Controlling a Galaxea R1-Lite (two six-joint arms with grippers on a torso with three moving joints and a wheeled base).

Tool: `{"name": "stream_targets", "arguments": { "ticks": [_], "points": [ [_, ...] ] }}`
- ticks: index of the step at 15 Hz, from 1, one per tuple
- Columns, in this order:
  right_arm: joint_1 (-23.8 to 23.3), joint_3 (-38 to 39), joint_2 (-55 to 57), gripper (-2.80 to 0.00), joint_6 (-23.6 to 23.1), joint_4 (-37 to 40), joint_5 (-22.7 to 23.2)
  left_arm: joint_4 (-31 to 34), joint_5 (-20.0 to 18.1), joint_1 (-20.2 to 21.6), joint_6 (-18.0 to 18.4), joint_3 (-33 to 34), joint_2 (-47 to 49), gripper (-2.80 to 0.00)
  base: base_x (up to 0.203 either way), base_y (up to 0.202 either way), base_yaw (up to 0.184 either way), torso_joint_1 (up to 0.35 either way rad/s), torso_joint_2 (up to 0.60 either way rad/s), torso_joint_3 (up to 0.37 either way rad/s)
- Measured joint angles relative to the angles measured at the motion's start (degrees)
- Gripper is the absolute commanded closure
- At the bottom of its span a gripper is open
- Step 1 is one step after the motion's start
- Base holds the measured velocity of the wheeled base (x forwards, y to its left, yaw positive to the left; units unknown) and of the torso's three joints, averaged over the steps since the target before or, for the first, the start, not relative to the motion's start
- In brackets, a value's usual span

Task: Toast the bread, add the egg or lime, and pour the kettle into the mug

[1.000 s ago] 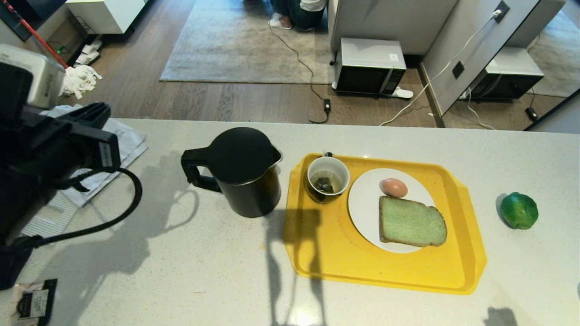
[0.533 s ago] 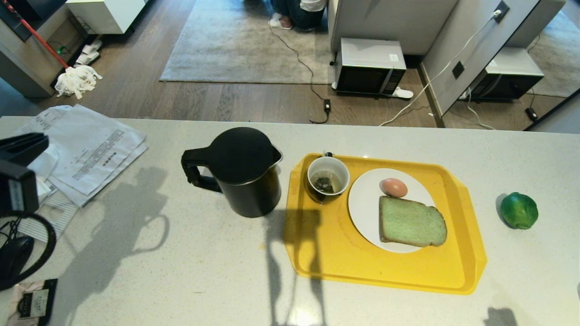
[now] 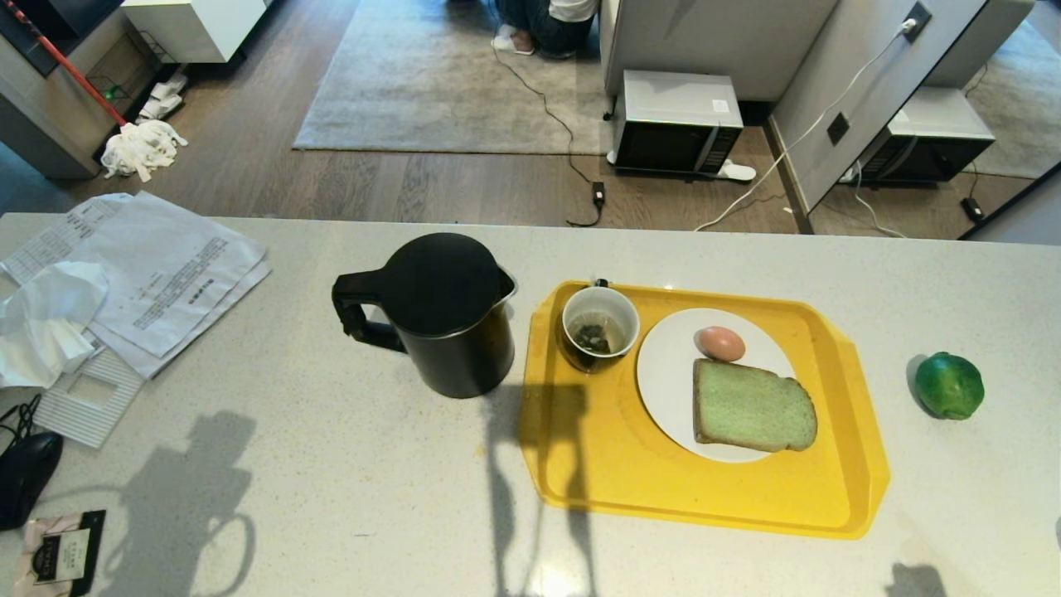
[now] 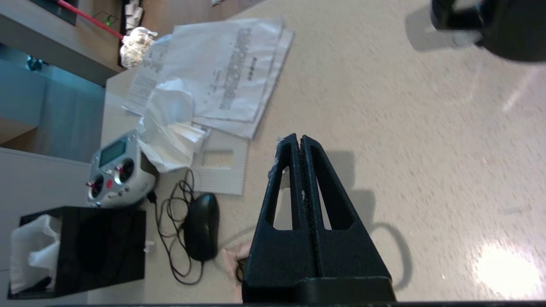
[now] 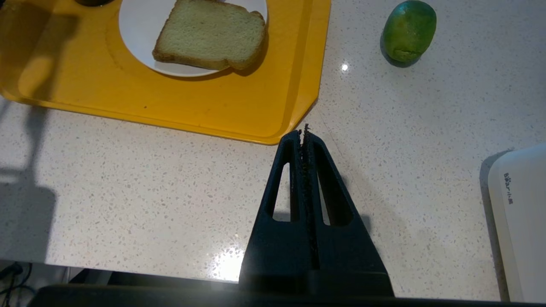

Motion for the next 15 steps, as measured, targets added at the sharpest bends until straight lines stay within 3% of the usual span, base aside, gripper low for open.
{"name": "stream_targets", "arguments": {
  "ticks": [5, 9, 12, 14, 15],
  "points": [
    [0.0, 0.0, 0.0, 0.0, 0.0, 0.0, 0.0, 0.2, -2.4, 0.5, -0.1, 12.9, -12.9, 0.0, 0.0, 0.0, 0.0, 0.0, 0.0, 0.0],
    [0.0, 0.0, 0.0, 0.0, 0.0, 0.0, 0.0, 0.2, -4.7, 1.2, -0.7, 17.9, -16.7, 0.0, 0.0, 0.0, 0.0, 0.0, 0.0, 0.0],
    [0.0, 0.0, 0.0, 0.0, 0.0, 0.0, 0.0, 1.5, -11.9, 6.2, -2.6, 19.3, -18.5, 0.0, 0.0, 0.0, 0.0, 0.0, 0.0, 0.0],
    [0.0, 0.0, 0.0, 0.0, 0.0, 0.0, 0.0, 5.3, -17.8, 7.1, -4.4, 19.7, -20.3, 0.0, 0.0, 0.0, 0.0, 0.0, 0.0, 0.0],
    [0.0, 0.0, 0.0, 0.0, 0.0, 0.0, 0.0, 6.5, -18.2, 6.9, -5.2, 19.7, -21.4, 0.0, 0.0, 0.0, 0.0, 0.0, 0.0, 0.0]
  ]
}}
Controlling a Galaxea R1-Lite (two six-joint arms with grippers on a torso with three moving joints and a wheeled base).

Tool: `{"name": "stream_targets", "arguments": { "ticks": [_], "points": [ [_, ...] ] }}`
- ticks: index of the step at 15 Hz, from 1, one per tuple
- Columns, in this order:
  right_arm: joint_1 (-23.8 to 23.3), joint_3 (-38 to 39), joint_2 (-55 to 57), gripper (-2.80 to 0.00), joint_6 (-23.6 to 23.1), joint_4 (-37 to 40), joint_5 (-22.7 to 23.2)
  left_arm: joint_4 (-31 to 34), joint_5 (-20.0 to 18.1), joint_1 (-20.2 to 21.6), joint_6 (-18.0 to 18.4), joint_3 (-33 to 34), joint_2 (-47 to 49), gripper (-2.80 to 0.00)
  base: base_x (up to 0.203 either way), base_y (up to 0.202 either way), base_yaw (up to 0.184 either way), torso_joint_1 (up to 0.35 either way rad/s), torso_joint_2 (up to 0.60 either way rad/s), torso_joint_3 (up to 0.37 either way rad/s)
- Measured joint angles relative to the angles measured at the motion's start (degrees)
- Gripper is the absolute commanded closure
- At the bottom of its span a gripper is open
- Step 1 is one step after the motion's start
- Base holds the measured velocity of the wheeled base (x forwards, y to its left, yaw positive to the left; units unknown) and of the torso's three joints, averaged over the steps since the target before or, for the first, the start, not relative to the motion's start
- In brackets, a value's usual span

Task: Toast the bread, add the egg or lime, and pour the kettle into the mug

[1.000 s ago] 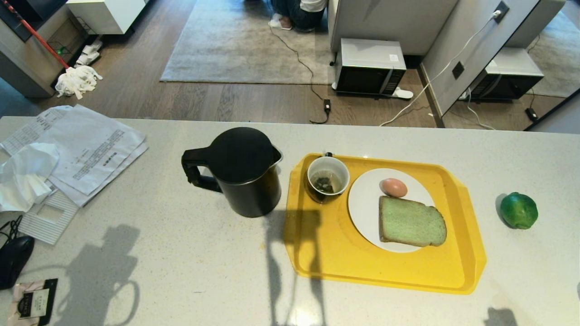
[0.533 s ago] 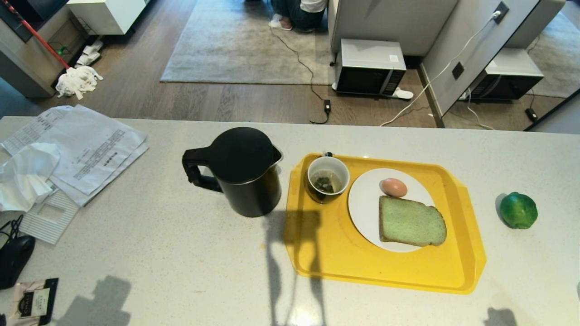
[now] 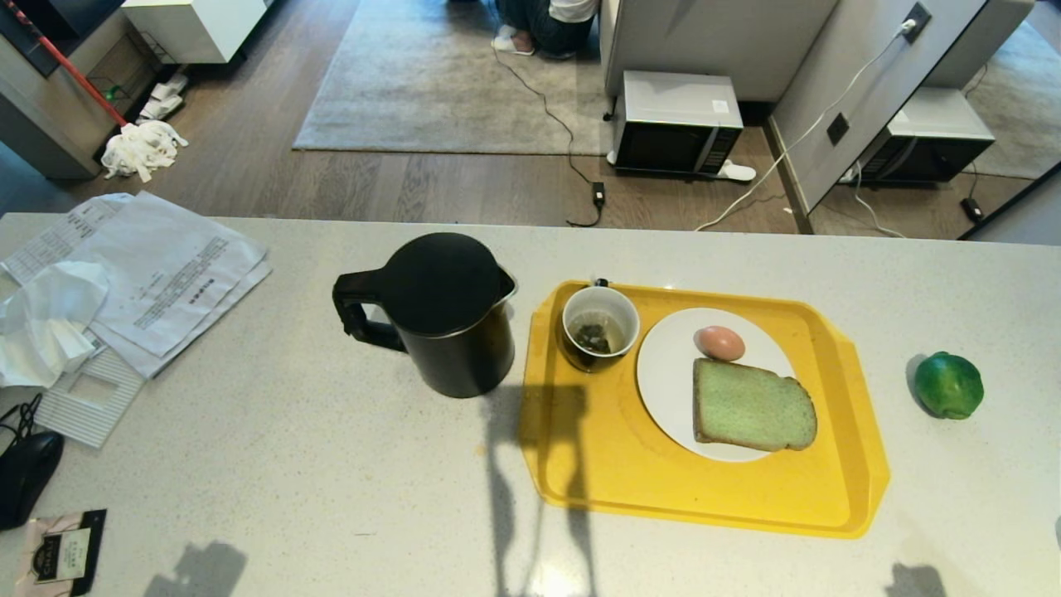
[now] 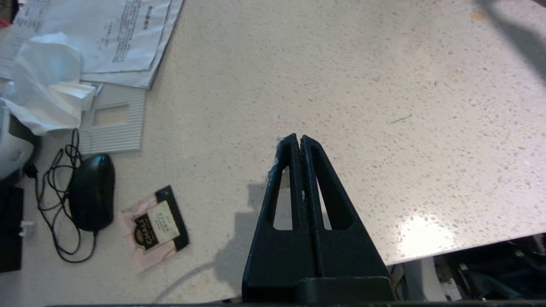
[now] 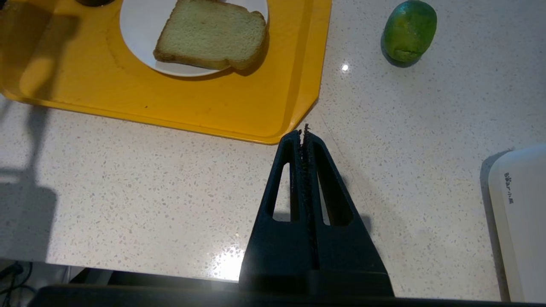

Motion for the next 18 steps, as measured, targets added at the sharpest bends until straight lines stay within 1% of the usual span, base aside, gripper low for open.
{"name": "stream_targets", "arguments": {
  "ticks": [3, 4, 6, 8, 9, 10, 11, 12, 15, 18],
  "points": [
    [0.0, 0.0, 0.0, 0.0, 0.0, 0.0, 0.0, 5.6, 2.2, -1.1, -3.2, 0.1, -4.7, 0.0, 0.0, 0.0, 0.0, 0.0, 0.0, 0.0],
    [0.0, 0.0, 0.0, 0.0, 0.0, 0.0, 0.0, 6.6, 3.0, -1.2, -4.5, 0.0, -6.2, 0.0, 0.0, 0.0, 0.0, 0.0, 0.0, 0.0],
    [0.0, 0.0, 0.0, 0.0, 0.0, 0.0, 0.0, 6.5, 4.4, -1.3, -7.9, -0.1, -9.0, 0.0, 0.0, 0.0, 0.0, 0.0, 0.0, 0.0],
    [0.0, 0.0, 0.0, 0.0, 0.0, 0.0, 0.0, 5.0, 4.9, -1.3, -13.0, -0.1, -10.9, 0.0, 0.0, 0.0, 0.0, 0.0, 0.0, 0.0],
    [0.0, 0.0, 0.0, 0.0, 0.0, 0.0, 0.0, 5.5, 4.4, -1.3, -13.8, 0.0, -11.4, 0.0, 0.0, 0.0, 0.0, 0.0, 0.0, 0.0],
    [0.0, 0.0, 0.0, 0.0, 0.0, 0.0, 0.0, 7.6, 3.7, -1.3, -13.3, 0.0, -11.7, 0.0, 0.0, 0.0, 0.0, 0.0, 0.0, 0.0],
    [0.0, 0.0, 0.0, 0.0, 0.0, 0.0, 0.0, 10.1, 2.6, -1.3, -11.9, -0.1, -11.9, 0.0, 0.0, 0.0, 0.0, 0.0, 0.0, 0.0],
    [0.0, 0.0, 0.0, 0.0, 0.0, 0.0, 0.0, 10.8, 2.4, -1.3, -11.5, -0.2, -12.0, 0.0, 0.0, 0.0, 0.0, 0.0, 0.0, 0.0],
    [0.0, 0.0, 0.0, 0.0, 0.0, 0.0, 0.0, 8.9, 2.6, -1.3, -13.1, -0.1, -12.2, 0.0, 0.0, 0.0, 0.0, 0.0, 0.0, 0.0],
    [0.0, 0.0, 0.0, 0.0, 0.0, 0.0, 0.0, 8.9, 2.7, -1.3, -13.9, 0.1, -12.3, 0.0, 0.0, 0.0, 0.0, 0.0, 0.0, 0.0]
  ]
}}
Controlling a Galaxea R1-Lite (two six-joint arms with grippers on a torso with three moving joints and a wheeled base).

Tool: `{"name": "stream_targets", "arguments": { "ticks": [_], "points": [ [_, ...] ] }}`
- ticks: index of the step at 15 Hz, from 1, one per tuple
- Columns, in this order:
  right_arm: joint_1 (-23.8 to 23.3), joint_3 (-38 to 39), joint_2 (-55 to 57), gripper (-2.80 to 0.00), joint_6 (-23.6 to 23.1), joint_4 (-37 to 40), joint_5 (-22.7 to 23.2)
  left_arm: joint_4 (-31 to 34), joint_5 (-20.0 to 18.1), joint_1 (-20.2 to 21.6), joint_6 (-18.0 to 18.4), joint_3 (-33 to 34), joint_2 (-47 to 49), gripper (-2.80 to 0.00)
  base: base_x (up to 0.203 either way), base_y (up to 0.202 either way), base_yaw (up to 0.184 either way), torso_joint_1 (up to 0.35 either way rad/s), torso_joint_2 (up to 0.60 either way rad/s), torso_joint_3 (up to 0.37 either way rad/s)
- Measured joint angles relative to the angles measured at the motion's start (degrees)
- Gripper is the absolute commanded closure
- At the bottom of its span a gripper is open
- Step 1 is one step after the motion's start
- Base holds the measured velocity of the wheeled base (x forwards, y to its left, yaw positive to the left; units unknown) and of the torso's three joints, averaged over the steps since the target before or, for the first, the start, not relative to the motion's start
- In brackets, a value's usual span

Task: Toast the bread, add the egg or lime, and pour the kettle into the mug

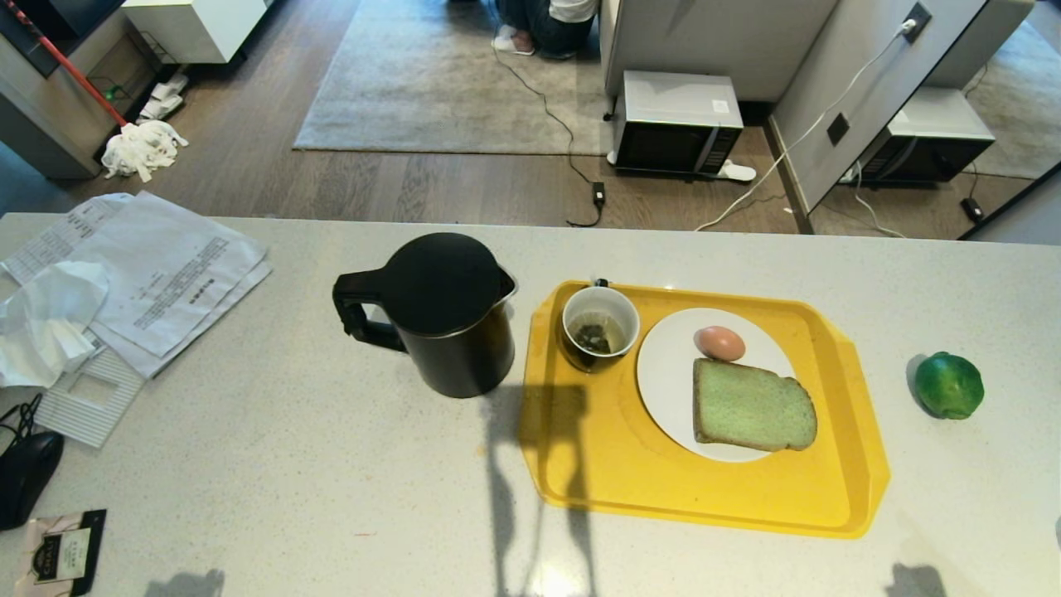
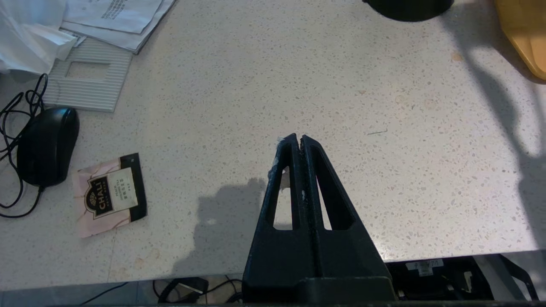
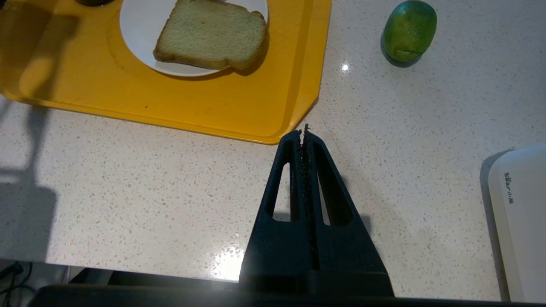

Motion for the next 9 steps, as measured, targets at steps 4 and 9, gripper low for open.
{"name": "stream_targets", "arguments": {
  "ticks": [4, 9],
  "points": [
    [0.0, 0.0, 0.0, 0.0, 0.0, 0.0, 0.0, -0.1, 0.4, 0.0, -4.2, 0.0, 0.0, 0.0, 0.0, 0.0, 0.0, 0.0, 0.0, 0.0],
    [0.0, 0.0, 0.0, 0.0, 0.0, 0.0, 0.0, -0.2, 1.1, 0.0, -5.6, 0.1, 0.0, 0.0, 0.0, 0.0, 0.0, 0.0, 0.0, 0.0]
  ]
}}
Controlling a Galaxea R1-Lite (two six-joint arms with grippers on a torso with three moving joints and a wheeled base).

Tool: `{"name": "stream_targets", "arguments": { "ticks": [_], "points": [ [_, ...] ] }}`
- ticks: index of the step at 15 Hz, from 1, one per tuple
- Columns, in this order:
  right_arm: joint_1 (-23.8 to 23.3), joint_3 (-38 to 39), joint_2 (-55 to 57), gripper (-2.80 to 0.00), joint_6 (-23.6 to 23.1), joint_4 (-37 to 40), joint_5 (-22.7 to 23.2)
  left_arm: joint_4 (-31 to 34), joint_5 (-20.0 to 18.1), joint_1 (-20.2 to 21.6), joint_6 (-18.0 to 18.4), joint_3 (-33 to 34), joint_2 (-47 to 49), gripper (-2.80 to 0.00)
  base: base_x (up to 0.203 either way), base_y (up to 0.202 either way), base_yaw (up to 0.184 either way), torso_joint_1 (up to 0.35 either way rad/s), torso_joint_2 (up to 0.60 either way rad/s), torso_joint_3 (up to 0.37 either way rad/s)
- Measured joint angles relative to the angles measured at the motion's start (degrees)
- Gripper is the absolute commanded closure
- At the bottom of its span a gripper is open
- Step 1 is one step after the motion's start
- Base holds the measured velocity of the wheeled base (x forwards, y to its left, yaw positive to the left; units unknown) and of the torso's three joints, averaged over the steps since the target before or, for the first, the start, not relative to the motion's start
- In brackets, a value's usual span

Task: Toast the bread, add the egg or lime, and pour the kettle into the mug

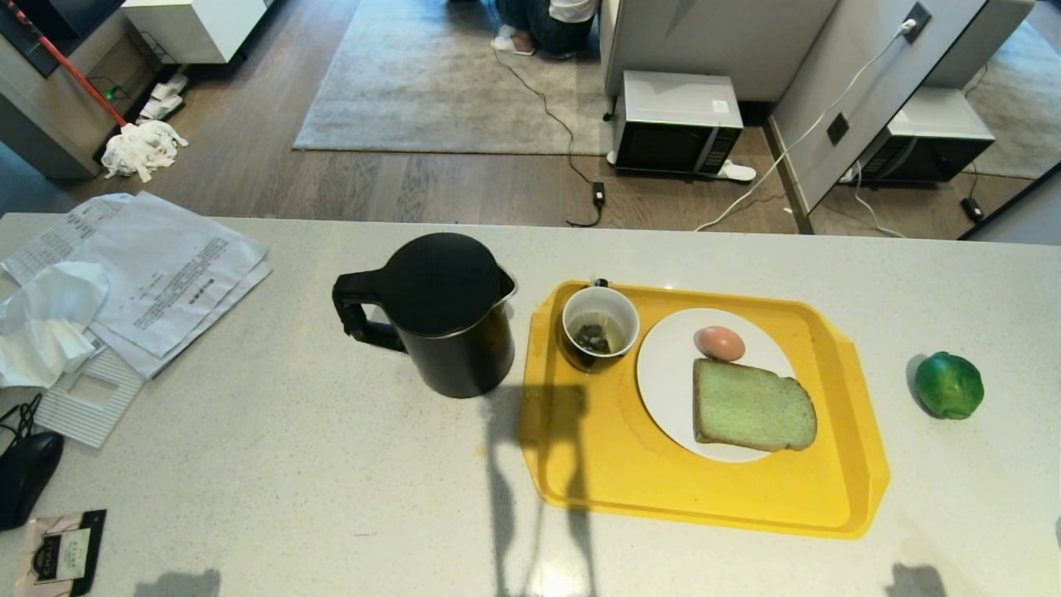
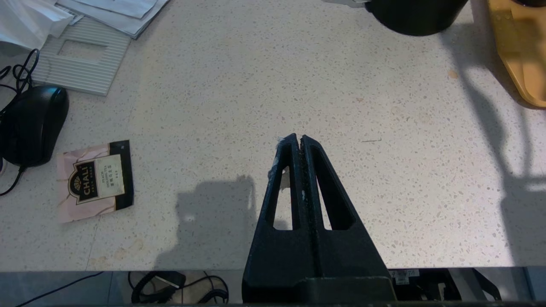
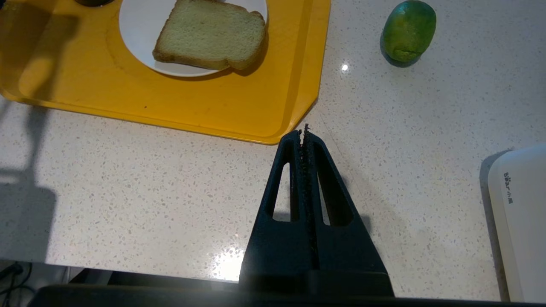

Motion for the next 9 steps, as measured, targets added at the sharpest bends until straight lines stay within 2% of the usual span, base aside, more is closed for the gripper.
{"name": "stream_targets", "arguments": {
  "ticks": [9],
  "points": [
    [0.0, 0.0, 0.0, 0.0, 0.1, 0.0, -0.1, 0.0, 0.0, 0.0, 0.0, 0.0, 0.0, 0.0, 0.0, 0.0, 0.0, 0.0, 0.0, 0.0]
  ]
}}
